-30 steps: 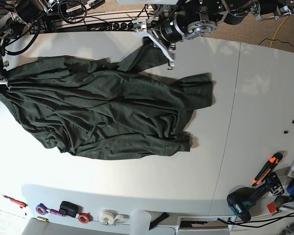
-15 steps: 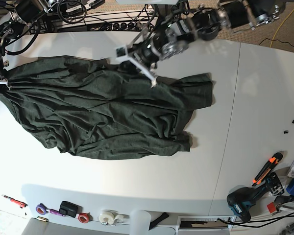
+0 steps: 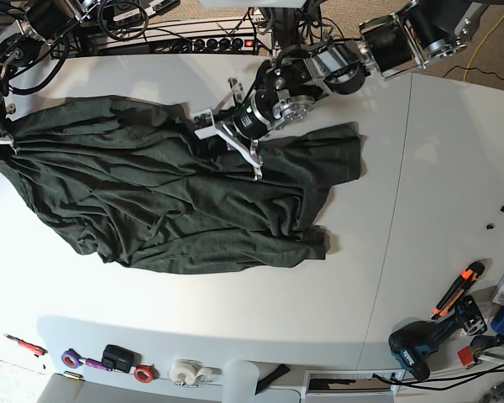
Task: Layout the t-shirt on the table in an organized manner, then fold the t-shirt properly
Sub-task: 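Drag the held shirt edge with the left gripper outward across the table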
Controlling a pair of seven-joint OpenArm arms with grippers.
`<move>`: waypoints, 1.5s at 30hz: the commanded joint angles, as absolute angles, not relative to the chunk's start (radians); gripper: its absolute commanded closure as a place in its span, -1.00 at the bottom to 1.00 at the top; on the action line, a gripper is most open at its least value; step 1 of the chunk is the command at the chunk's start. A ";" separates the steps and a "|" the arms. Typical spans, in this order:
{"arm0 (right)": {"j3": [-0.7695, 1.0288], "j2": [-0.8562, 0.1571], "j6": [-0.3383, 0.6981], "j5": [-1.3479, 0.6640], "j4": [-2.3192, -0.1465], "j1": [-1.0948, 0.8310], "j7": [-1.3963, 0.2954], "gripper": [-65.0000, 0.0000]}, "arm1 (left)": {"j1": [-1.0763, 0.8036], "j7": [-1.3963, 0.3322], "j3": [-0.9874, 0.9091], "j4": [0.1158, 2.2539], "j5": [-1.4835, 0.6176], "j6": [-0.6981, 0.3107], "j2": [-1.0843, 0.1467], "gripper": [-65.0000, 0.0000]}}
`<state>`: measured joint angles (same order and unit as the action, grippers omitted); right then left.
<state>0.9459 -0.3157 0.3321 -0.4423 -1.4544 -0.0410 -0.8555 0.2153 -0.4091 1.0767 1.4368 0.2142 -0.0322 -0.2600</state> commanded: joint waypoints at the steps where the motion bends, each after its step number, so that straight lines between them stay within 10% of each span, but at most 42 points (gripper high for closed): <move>1: 0.950 -0.344 0.332 -0.443 -1.472 -0.030 -0.822 1.00 | 0.183 -0.777 1.083 1.319 0.176 -0.136 -0.316 1.00; 18: 0.950 -0.350 0.316 -0.399 -1.472 -0.030 -0.814 1.00 | 0.270 -0.907 1.042 1.159 0.252 0.010 -0.370 1.00; 35: 0.951 -0.349 0.309 -0.398 -1.472 -0.030 -0.802 1.00 | 0.268 -1.217 0.847 1.308 -0.453 -0.524 -0.514 1.00; 45: 0.950 -0.349 0.309 -0.398 -1.472 -0.030 -0.804 1.00 | 0.263 -1.185 0.847 1.306 -0.558 -0.490 -0.607 1.00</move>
